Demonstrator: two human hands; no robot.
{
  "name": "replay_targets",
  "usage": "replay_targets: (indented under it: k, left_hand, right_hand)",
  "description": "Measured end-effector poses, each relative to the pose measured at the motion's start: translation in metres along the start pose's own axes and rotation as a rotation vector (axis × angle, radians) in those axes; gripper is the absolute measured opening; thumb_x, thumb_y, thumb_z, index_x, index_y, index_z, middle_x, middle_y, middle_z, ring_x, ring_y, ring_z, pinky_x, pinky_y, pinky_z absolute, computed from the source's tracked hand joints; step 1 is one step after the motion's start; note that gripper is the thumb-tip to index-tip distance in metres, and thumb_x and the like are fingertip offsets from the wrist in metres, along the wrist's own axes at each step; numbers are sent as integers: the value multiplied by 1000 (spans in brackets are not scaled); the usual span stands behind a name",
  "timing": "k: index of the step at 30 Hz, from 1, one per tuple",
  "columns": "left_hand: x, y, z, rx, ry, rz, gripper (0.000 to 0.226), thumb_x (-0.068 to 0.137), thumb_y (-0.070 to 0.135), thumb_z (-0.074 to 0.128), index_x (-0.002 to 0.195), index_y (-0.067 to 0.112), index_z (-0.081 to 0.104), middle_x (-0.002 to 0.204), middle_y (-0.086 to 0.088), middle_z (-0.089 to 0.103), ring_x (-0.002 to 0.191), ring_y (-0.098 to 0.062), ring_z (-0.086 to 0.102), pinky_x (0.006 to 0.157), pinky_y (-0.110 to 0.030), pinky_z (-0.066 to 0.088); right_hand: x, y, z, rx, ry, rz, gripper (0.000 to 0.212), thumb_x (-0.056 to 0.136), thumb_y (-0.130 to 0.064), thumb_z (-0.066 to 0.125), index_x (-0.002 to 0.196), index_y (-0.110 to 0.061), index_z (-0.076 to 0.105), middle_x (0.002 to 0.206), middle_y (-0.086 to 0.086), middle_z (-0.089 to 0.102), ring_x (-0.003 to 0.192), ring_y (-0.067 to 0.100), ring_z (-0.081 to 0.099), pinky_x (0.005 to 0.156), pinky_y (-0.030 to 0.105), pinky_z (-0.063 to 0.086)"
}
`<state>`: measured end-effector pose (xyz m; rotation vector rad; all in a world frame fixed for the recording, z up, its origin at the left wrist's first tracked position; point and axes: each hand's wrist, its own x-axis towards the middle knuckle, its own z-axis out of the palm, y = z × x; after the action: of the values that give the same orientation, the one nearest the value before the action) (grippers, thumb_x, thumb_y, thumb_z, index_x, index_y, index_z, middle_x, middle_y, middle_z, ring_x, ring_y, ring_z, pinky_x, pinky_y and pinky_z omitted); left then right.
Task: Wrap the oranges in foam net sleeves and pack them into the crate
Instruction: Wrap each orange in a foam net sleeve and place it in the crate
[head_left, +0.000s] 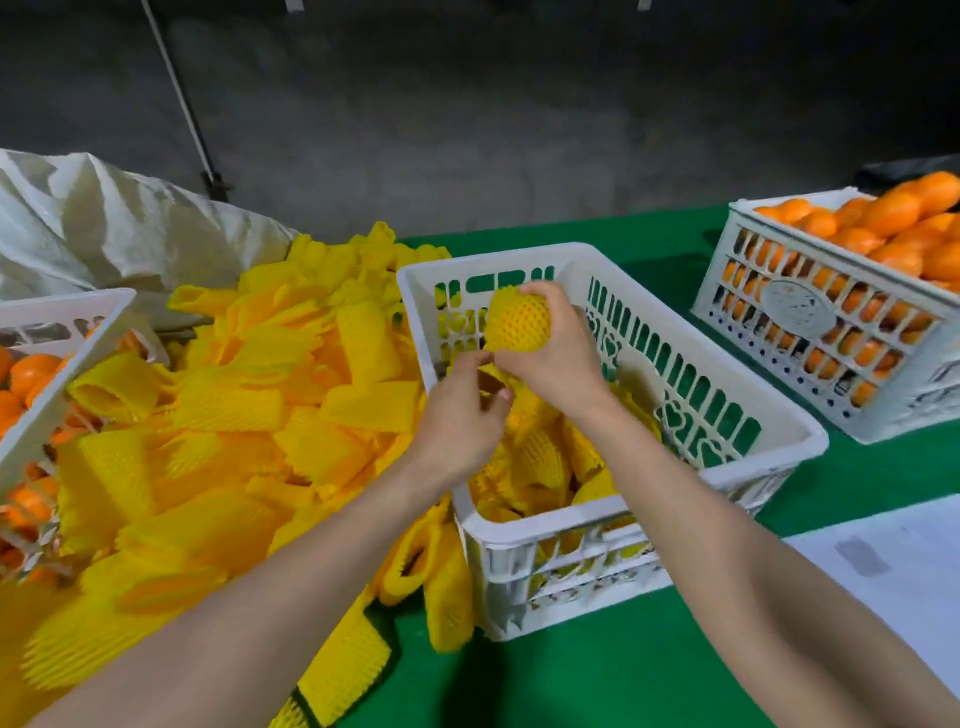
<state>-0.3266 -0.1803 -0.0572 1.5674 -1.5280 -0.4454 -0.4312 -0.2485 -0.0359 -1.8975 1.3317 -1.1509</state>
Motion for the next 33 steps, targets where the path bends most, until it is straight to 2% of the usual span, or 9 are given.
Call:
replay_targets:
  k: [5, 8, 11, 15, 18, 22, 27, 31, 33]
  left_hand:
    - [20, 2, 27, 429, -340, 74, 62, 94, 31, 56, 147, 18, 26, 122, -12, 58, 100, -28, 60, 78, -36, 48]
    - [21, -4, 29, 482, -388, 83, 56, 93, 40, 56, 142, 20, 35, 107, -8, 64, 90, -23, 61, 78, -41, 52]
    - [21, -7, 26, 424, -389, 69, 47, 93, 41, 56, 133, 19, 47, 100, -4, 68, 82, -18, 60, 74, -38, 53]
    - [17, -6, 22, 357, -376, 54, 40, 92, 41, 57, 126, 19, 55, 101, 1, 68, 88, -18, 61, 76, -37, 53]
    - [14, -4, 20, 333, -368, 52, 37, 93, 40, 57, 123, 19, 58, 101, 1, 68, 89, -18, 63, 78, -37, 54]
    - [9, -3, 17, 274, -290, 64, 30, 93, 35, 57, 118, 17, 62, 100, -1, 68, 96, -17, 62, 85, -35, 52]
    - [-3, -2, 7, 107, -74, 98, 18, 92, 21, 61, 103, 11, 71, 97, -1, 70, 83, -6, 57, 68, -4, 40]
    - [-21, -13, -18, 35, -18, 98, 14, 91, 11, 62, 99, 7, 72, 99, -2, 67, 91, -9, 59, 79, -15, 47]
    - [-26, -20, -36, -3, 36, 53, 12, 91, 9, 61, 95, 10, 73, 93, 5, 66, 84, -1, 59, 75, -10, 46]
  right_hand:
    - [64, 51, -20, -426, -86, 146, 63, 75, -10, 69, 125, -33, 40, 128, 13, 33, 112, 42, 43, 80, 36, 38]
    - [76, 82, -19, -594, -85, 219, 64, 79, 0, 61, 131, -29, 37, 136, 18, 24, 122, 46, 31, 84, 42, 41]
    - [78, 107, -14, -594, -123, 295, 66, 78, 1, 62, 133, -26, 36, 141, 19, 16, 125, 47, 29, 95, 46, 41]
    - [77, 121, -16, -479, -346, 445, 84, 79, -13, 65, 145, -36, 18, 150, 18, 11, 133, 44, 27, 107, 53, 33]
    - [73, 123, -21, -447, -391, 508, 99, 77, -13, 64, 147, -40, -1, 156, 14, -8, 142, 41, 7, 112, 58, 19]
    - [69, 110, -14, -627, -257, 332, 90, 80, -16, 59, 149, -34, 5, 158, 12, -6, 144, 37, -3, 112, 59, 4]
    - [59, 72, 0, -595, -212, -14, 57, 85, -16, 55, 140, -16, 39, 148, 13, 31, 136, 32, 27, 112, 45, 26]
    - [36, 28, 11, -426, -108, -304, 41, 88, -14, 55, 129, -12, 51, 138, 8, 47, 131, 23, 38, 108, 29, 25]
    - [19, -1, 21, -295, -60, -390, 35, 87, -12, 56, 122, -10, 56, 129, 8, 54, 123, 23, 46, 103, 28, 31]
